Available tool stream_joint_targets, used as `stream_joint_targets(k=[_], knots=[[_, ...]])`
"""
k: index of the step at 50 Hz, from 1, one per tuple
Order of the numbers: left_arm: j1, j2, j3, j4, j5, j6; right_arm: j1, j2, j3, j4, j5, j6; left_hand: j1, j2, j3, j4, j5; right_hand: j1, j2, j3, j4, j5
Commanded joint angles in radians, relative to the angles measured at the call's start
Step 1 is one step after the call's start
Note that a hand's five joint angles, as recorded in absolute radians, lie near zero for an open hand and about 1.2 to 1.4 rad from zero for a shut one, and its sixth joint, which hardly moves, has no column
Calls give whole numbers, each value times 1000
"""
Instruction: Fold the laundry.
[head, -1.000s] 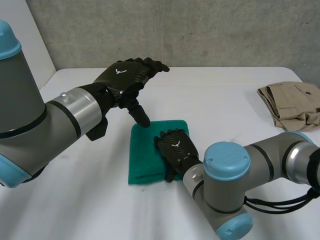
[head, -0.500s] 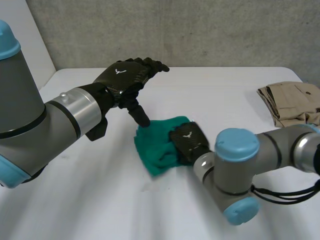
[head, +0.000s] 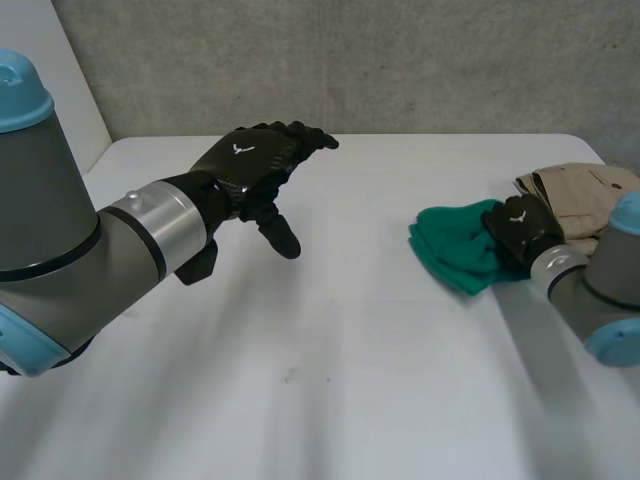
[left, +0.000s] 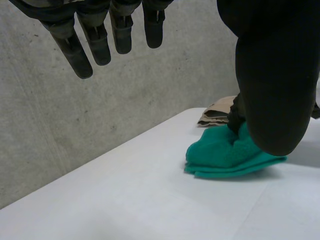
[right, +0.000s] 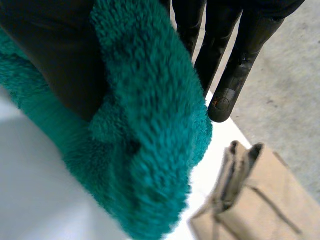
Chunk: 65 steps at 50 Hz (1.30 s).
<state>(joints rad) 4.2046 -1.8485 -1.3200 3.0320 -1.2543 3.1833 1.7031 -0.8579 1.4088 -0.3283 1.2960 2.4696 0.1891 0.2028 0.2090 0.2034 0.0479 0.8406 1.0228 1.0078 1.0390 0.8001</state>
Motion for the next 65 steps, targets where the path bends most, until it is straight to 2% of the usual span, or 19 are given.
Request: stream_joint_targets(k=[1,5,11,16,20,27,32,39,49,50,52,54,55,61,65], knots=[[0,-9,-2,14,0,1,-25,97,-195,24,-135,-20,30,17,10,16,-3,536,353,368,337,401],[2,-15,-2,14,0,1,-25,169,-369,77,-159,-21,30,17,10,16,-3,556,373,388,357,422],[5,-21,-1,16,0,1,-26,256,-664,84,-142,-17,30,17,10,16,-3,556,373,388,357,422],[11,-21,-1,16,-2,1,-100,313,-939,98,-106,24,30,17,10,16,-3,556,373,388,357,422],[15,-21,-1,16,-2,1,-158,336,-1056,124,-101,110,33,20,13,19,0,556,373,388,357,422],[18,-21,-2,18,-4,0,-244,364,-1055,167,-167,177,33,20,13,19,0,556,373,388,357,422],[18,-26,-4,16,-4,0,-310,418,-986,179,-271,178,33,20,13,19,0,556,373,388,357,422],[18,-32,-5,16,-4,0,-411,474,-897,183,-369,173,33,20,13,19,0,556,373,388,357,422],[18,-32,-5,16,-4,0,-497,458,-849,192,-386,172,33,20,13,19,0,556,373,388,357,422],[18,-32,-5,16,-4,0,-502,453,-846,193,-388,172,33,20,13,19,0,519,337,352,321,385],[18,-34,-5,16,-4,0,-508,432,-829,207,-396,175,33,20,13,19,0,112,-70,-55,-86,-22],[18,-34,-5,16,-4,0,-508,412,-811,222,-405,173,33,20,13,19,0,-313,-495,-480,-512,-447],[18,-34,-5,16,-4,0,-508,390,-792,242,-408,170,33,20,13,19,0,-666,-848,-833,-864,-800],[18,-34,-4,16,-5,0,-507,261,-706,314,-403,173,30,17,10,16,-3,-666,-848,-833,-864,-800],[29,-25,-2,16,-17,0,-508,169,-665,344,-362,170,24,11,5,10,-9,-666,-848,-833,-864,-800]])
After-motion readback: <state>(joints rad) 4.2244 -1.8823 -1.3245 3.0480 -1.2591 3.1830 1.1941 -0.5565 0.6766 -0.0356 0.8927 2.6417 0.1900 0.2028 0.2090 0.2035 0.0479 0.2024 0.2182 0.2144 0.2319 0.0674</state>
